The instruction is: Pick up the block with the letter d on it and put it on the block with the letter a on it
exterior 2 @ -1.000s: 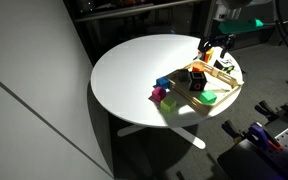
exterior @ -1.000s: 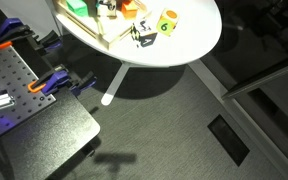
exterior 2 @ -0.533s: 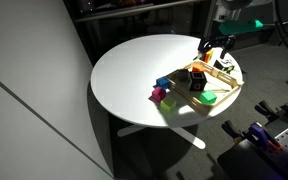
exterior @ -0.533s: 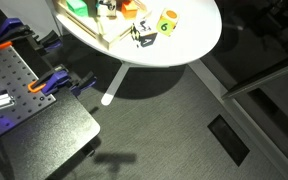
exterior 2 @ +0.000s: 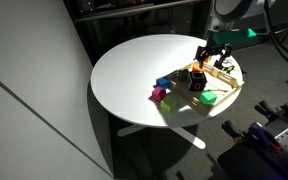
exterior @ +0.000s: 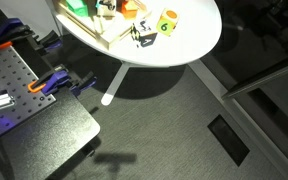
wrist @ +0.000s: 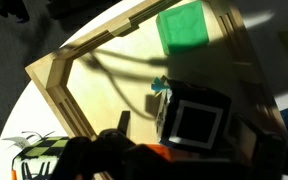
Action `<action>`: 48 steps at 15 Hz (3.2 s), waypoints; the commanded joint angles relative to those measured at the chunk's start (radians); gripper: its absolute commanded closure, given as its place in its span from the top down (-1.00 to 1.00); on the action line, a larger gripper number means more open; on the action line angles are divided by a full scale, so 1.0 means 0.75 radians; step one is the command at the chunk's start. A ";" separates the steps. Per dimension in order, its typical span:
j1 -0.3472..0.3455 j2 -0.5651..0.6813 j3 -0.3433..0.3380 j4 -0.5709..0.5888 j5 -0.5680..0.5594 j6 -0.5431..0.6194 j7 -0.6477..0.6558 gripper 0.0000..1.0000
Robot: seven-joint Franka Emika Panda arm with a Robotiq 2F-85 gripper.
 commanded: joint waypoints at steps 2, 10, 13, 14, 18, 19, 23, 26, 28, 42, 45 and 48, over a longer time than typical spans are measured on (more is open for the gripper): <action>0.051 0.058 -0.036 0.046 -0.084 0.023 0.138 1.00; 0.076 0.157 -0.076 0.096 -0.112 0.080 0.189 1.00; 0.085 0.199 -0.080 0.118 -0.099 0.117 0.182 1.00; 0.090 0.210 -0.081 0.125 -0.098 0.125 0.183 1.00; 0.118 0.252 -0.084 0.157 -0.098 0.144 0.189 1.00; 0.125 0.261 -0.086 0.165 -0.098 0.145 0.190 1.00; 0.152 0.305 -0.093 0.205 -0.101 0.140 0.203 1.00; 0.164 0.335 -0.096 0.226 -0.096 0.135 0.206 1.00; 0.169 0.353 -0.097 0.237 -0.093 0.133 0.204 1.00; 0.137 0.225 -0.089 0.201 -0.060 0.098 0.138 -0.78; 0.104 0.198 -0.096 0.223 -0.046 0.068 0.132 -0.84; 0.069 0.183 -0.108 0.248 -0.048 0.047 0.135 -0.84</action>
